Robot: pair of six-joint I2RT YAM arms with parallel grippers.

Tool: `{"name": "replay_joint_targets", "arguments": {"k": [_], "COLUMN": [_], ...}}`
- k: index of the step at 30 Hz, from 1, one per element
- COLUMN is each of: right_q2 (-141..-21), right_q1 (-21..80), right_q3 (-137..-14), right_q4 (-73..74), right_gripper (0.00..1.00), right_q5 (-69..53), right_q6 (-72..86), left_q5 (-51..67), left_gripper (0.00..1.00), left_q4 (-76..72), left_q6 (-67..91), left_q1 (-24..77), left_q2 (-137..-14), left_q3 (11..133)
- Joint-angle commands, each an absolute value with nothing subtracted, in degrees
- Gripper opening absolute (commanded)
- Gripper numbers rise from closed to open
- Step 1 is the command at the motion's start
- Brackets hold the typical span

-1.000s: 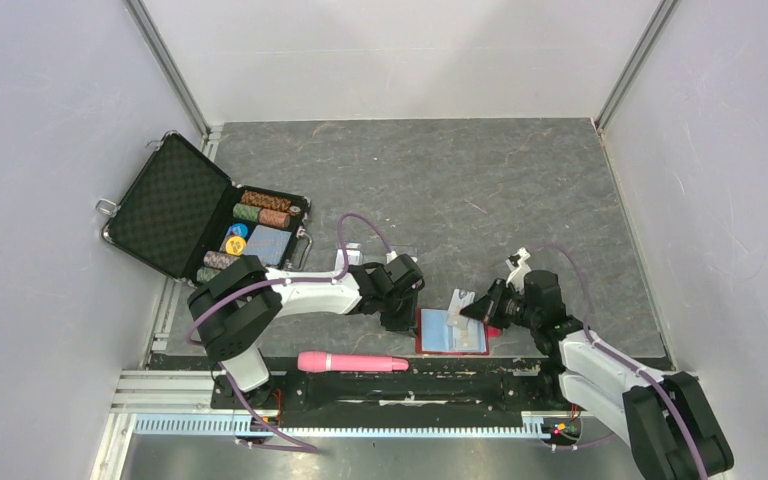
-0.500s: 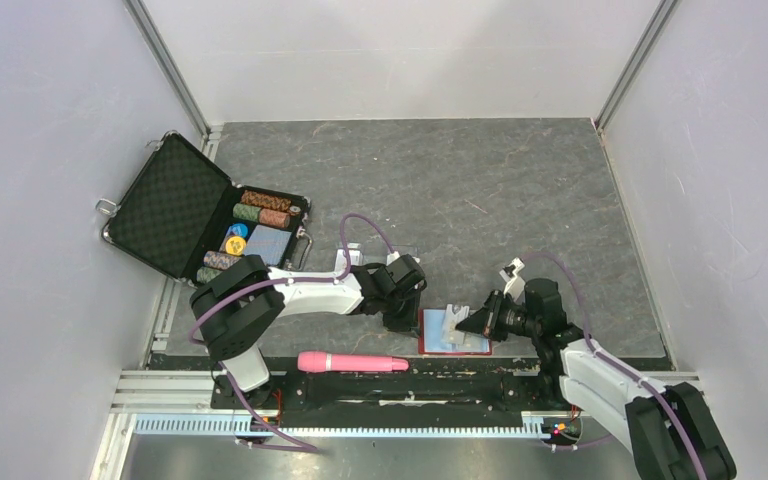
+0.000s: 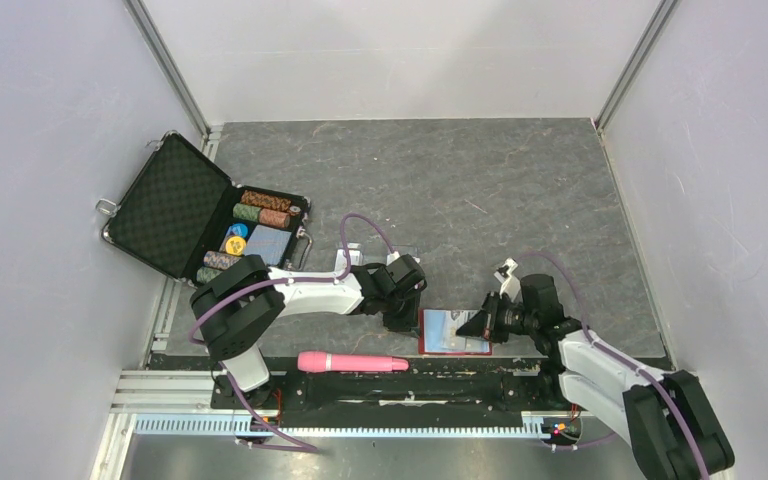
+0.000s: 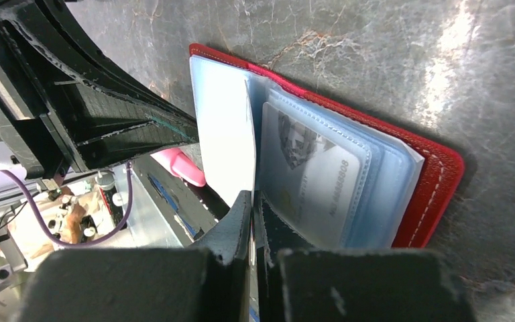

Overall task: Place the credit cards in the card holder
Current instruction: Insert the credit card into the card holder.

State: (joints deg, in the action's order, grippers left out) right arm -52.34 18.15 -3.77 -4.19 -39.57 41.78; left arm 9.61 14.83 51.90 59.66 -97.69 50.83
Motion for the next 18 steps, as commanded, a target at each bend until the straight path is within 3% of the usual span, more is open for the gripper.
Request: {"name": "replay_joint_targets", "arguments": {"k": [1,10,18], "right_q2": [-56.0,-58.1,-47.5], "right_q1": [18.5,18.5,18.5], "right_q3": [-5.7,-6.9,-10.4], "right_q4": [-1.9,-0.5,12.5], "right_gripper": [0.00,0.00,0.00], "right_q5": [-40.1,-39.1,-27.4], "right_q6": [37.9,36.1,34.9], "left_q5": [5.9,6.0,5.4], "left_gripper": [0.02,0.02,0.02], "left_q4": [18.2,18.4,18.7], "left_q6": [51.3,51.2,51.3], "left_q1": [60.6,60.9,60.9], "left_q2": [-101.4,-102.3,-102.0], "left_q3": [49.7,50.6,50.4]}}
